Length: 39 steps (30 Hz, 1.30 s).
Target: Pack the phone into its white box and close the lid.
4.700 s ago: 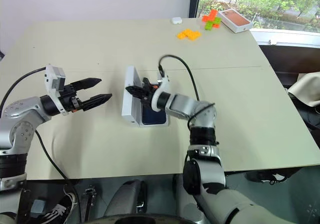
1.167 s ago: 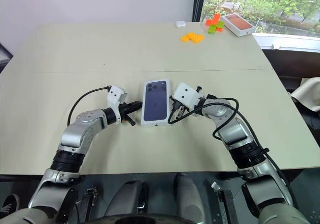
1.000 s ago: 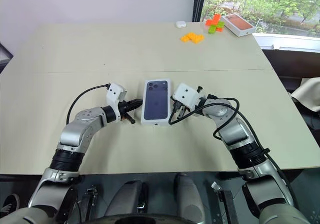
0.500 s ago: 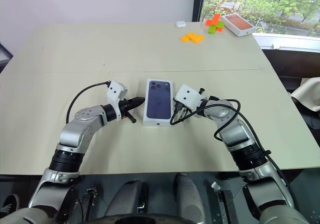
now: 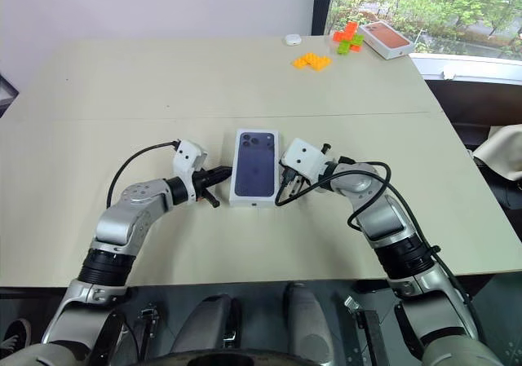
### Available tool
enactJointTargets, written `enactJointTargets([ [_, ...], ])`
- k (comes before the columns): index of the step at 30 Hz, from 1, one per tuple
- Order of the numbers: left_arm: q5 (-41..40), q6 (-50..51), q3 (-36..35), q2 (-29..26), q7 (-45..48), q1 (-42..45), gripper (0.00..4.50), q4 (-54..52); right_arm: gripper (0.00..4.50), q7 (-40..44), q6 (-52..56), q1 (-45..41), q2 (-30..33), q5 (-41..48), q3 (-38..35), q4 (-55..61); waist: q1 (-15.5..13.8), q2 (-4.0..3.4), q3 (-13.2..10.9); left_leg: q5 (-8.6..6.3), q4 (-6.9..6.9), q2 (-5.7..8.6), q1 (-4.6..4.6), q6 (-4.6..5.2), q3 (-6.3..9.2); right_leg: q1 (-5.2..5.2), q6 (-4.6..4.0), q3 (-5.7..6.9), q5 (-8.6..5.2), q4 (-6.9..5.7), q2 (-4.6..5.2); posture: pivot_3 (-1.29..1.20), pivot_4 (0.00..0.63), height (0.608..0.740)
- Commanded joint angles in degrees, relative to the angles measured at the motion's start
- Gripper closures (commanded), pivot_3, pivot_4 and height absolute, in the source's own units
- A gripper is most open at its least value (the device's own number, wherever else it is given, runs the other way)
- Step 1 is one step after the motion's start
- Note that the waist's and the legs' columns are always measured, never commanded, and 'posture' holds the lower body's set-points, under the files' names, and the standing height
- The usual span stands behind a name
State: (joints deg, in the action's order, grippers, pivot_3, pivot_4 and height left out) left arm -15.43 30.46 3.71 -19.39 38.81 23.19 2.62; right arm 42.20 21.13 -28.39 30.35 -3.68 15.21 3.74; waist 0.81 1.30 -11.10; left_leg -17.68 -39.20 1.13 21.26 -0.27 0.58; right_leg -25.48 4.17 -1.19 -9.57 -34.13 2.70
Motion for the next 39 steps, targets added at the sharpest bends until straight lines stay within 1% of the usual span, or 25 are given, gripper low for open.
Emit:
enactJointTargets([
  [1, -0.65, -0.71, -0.40, -0.21, 0.48, 0.35, 4.50, -1.03, 4.44, 0.48, -0.15, -1.10, -0.57, 0.39, -0.24, 3.00, -0.03, 0.00, 0.00, 0.00, 0.00, 0.00, 0.00, 0.00, 0.00, 0.00, 0.00, 0.00, 0.00, 0.00, 0.00, 0.00, 0.150, 0.740],
  [7, -0.97, -1.11, -0.10, -0.14, 0.85, -0.01, 4.50, -2.11, 4.44, 0.29, 0.41, -1.15, -1.01, 0.44, -0.43, 3.25, -0.01, 0.00, 0.00, 0.00, 0.00, 0.00, 0.00, 0.00, 0.00, 0.00, 0.00, 0.00, 0.00, 0.00, 0.00, 0.00, 0.150, 0.740],
  [12, -1.42, -0.09, -1.04, -0.10, 0.05, 0.77, 4.50, -2.71, 4.44, 0.34, 0.25, -0.40, -0.05, -0.48, -0.21, 2.46, -0.05, 0.00, 0.00, 0.00, 0.00, 0.00, 0.00, 0.00, 0.00, 0.00, 0.00, 0.00, 0.00, 0.00, 0.01, 0.00, 0.150, 0.740],
  [21, -3.18, 1.43, -3.08, -3.73, 1.16, 2.77, 4.50, -6.31, 4.44, 1.01, 0.89, -4.53, 2.18, 0.30, -3.45, 1.70, -0.04, 0.00, -0.01, 0.00, 0.00, 0.00, 0.01, 0.00, 0.00, -0.01, 0.00, 0.00, 0.00, 0.01, 0.00, 0.00, 0.150, 0.740],
  [23, -3.91, 2.17, -3.69, -4.26, 1.34, 3.67, 4.50, -7.02, 4.44, 0.79, 1.38, -6.11, 2.01, 0.88, -4.32, 1.40, -0.04, 0.00, -0.01, 0.00, 0.00, 0.00, 0.01, 0.00, 0.00, 0.00, 0.00, 0.00, 0.00, 0.01, 0.01, 0.00, 0.150, 0.740],
  [25, -4.50, 2.28, -4.15, -4.08, 1.21, 4.79, 4.50, -6.73, 4.44, 0.09, 3.43, -8.01, 0.21, 3.15, -6.17, 1.36, -0.04, 0.00, -0.01, 0.00, 0.00, 0.00, 0.02, 0.00, 0.00, -0.01, 0.00, 0.00, 0.00, 0.02, 0.01, 0.00, 0.150, 0.740],
  [27, -4.63, 1.93, -4.09, -3.32, 0.59, 5.58, 4.50, -5.75, 4.44, -0.42, 5.01, -9.06, -1.37, 4.74, -7.16, 1.44, -0.06, 0.00, -0.01, 0.00, 0.00, 0.00, 0.03, 0.00, 0.00, -0.01, 0.00, 0.00, 0.00, 0.02, 0.01, 0.00, 0.150, 0.740],
  [31, -2.12, -1.30, -2.40, 0.86, -3.17, 7.98, 4.50, -0.68, 4.44, -2.39, 3.65, -8.18, -4.95, 3.42, -3.98, 0.22, -0.08, 0.00, 0.00, 0.00, 0.00, 0.00, 0.00, 0.00, 0.03, 0.01, 0.00, 0.01, 0.00, 0.01, 0.01, 0.00, 0.150, 0.740],
  [34, 2.32, -5.99, -0.41, 3.10, -6.14, 10.24, 4.50, 6.30, 4.44, -6.61, -1.31, -8.71, -8.42, -0.99, -0.09, -6.77, -0.06, 0.01, 0.00, 0.00, 0.00, 0.02, 0.01, 0.00, 0.02, 0.01, -0.01, 0.01, 0.01, 0.00, 0.01, 0.00, 0.150, 0.740],
  [35, 3.35, -7.06, -0.27, 3.73, -7.15, 11.13, 4.50, 8.70, 4.44, -7.61, -2.32, -9.27, -9.14, -1.70, 0.18, -9.50, -0.05, 0.01, 0.00, 0.00, 0.00, 0.04, 0.01, -0.01, 0.00, 0.00, -0.01, 0.01, 0.01, 0.00, 0.02, 0.00, 0.150, 0.740],
  [37, 4.86, -8.34, -0.07, 4.60, -8.72, 12.62, 4.50, 12.80, 4.44, -9.37, -4.89, -10.60, -9.21, -4.21, 1.26, -14.78, -0.07, 0.00, -0.01, 0.01, 0.00, 0.04, 0.01, -0.01, -0.03, 0.00, -0.01, 0.01, 0.02, 0.00, 0.02, 0.00, 0.150, 0.740],
  [39, 6.33, -9.04, 0.83, 4.71, -8.99, 12.88, 4.50, 15.13, 4.44, -9.03, -4.61, -10.85, -9.37, -4.28, 1.50, -17.59, -0.04, 0.00, 0.00, 0.01, 0.00, 0.05, 0.03, -0.01, -0.03, -0.02, -0.01, 0.01, 0.02, 0.01, 0.04, 0.00, 0.150, 0.740],
])
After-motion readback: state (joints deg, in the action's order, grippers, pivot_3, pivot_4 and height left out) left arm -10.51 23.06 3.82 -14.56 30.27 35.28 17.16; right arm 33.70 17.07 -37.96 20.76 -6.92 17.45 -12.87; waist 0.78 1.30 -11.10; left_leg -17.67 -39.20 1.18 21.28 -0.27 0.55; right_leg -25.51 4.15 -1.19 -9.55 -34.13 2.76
